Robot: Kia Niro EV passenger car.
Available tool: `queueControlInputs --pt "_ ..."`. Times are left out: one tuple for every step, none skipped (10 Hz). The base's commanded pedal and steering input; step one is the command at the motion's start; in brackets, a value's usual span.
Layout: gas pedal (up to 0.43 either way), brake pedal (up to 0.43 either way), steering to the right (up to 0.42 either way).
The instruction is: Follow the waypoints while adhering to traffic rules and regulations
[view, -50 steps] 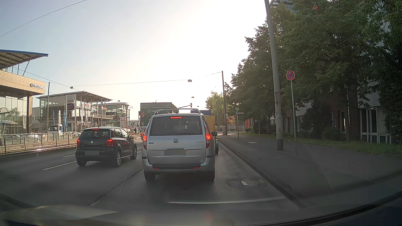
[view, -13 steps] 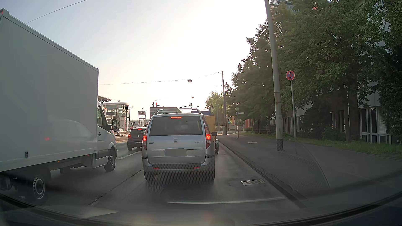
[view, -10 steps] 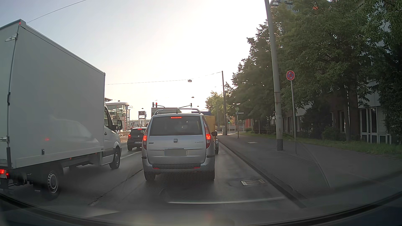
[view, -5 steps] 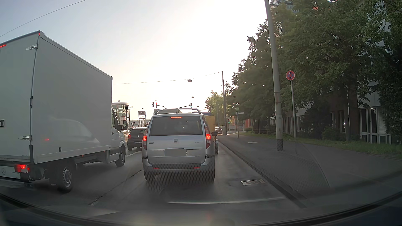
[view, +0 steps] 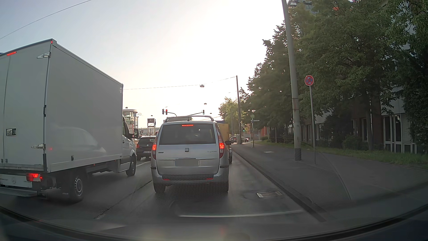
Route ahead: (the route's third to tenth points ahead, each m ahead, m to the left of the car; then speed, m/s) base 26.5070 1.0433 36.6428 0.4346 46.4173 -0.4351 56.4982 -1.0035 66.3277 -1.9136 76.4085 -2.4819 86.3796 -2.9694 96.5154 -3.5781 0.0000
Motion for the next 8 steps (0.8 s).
queueControlInputs --pt "0.000 0.000 -0.001" --pt "0.000 0.000 -0.001" --pt "0.000 0.000 -0.001" --pt "0.000 0.000 -0.001" --pt "0.000 0.000 -0.001" --pt "0.000 0.000 -0.001" --pt "0.000 0.000 -0.001" --pt "0.000 0.000 -0.001"
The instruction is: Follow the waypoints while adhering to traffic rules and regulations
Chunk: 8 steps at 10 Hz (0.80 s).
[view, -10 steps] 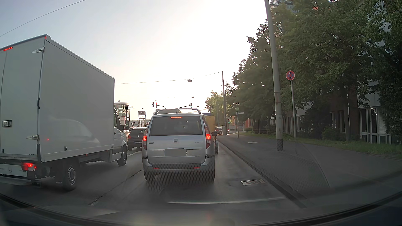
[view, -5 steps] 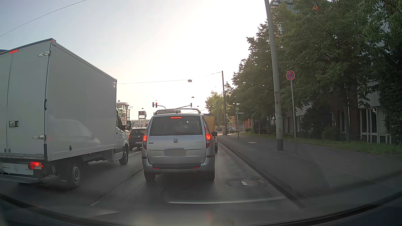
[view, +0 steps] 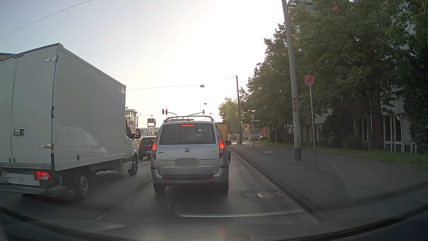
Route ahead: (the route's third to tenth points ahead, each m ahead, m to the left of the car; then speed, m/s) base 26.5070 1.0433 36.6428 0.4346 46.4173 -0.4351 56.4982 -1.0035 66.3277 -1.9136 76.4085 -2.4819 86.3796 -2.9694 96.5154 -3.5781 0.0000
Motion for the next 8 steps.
queueControlInputs --pt "0.000 0.000 -0.001" --pt "0.000 0.000 -0.001" --pt "0.000 0.000 -0.001" --pt "0.000 0.000 -0.001" --pt "0.000 0.000 -0.001" --pt "0.000 0.000 -0.002" --pt "0.000 0.000 -0.001" --pt "0.000 0.000 -0.001"
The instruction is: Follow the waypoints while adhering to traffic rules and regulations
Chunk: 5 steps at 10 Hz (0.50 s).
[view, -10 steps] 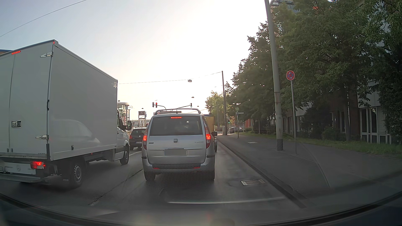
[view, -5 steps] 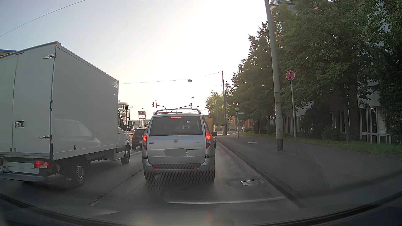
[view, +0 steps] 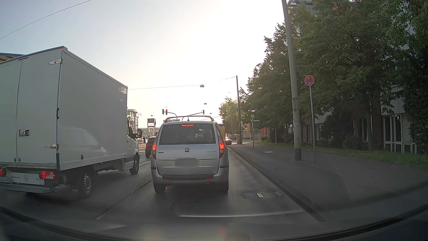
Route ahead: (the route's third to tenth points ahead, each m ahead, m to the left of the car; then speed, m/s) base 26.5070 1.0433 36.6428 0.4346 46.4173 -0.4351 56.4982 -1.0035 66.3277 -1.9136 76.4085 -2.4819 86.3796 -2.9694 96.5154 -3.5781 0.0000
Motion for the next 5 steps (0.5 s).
queueControlInputs --pt "0.000 0.000 -0.001" --pt "0.000 0.000 -0.002" --pt "0.000 0.000 -0.002" --pt "0.000 0.000 -0.001" --pt "0.000 0.000 -0.002"
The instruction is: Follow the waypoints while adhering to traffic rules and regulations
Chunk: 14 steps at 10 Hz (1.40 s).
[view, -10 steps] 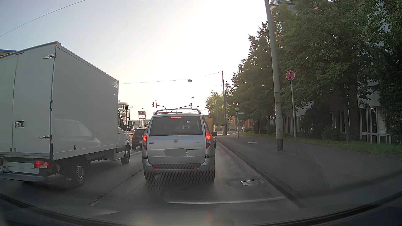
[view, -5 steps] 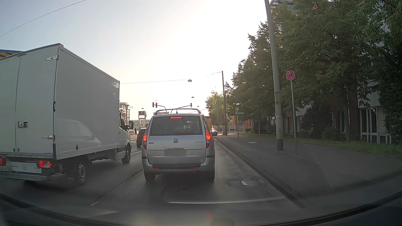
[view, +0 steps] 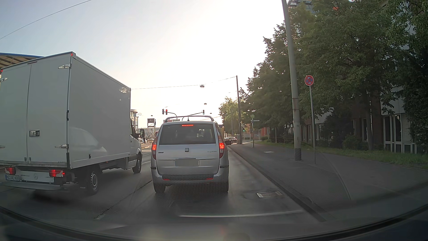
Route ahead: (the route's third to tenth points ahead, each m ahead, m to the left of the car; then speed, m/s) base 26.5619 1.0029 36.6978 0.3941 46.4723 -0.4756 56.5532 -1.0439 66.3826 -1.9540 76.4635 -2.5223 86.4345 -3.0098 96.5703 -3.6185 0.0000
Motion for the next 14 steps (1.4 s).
queueControlInputs --pt "0.000 0.000 -0.001" --pt "0.000 0.000 -0.001" --pt "0.000 0.000 -0.002" --pt "0.000 0.000 -0.001" --pt "0.000 0.000 -0.001" --pt "0.000 0.000 -0.001" --pt "0.000 0.000 -0.001" --pt "0.000 0.000 -0.001" --pt "0.000 0.000 -0.001" --pt "0.000 0.000 -0.001" --pt "0.000 0.000 -0.001" --pt "0.000 0.000 -0.001" --pt "0.000 0.000 -0.002" --pt "0.000 0.000 -0.001"
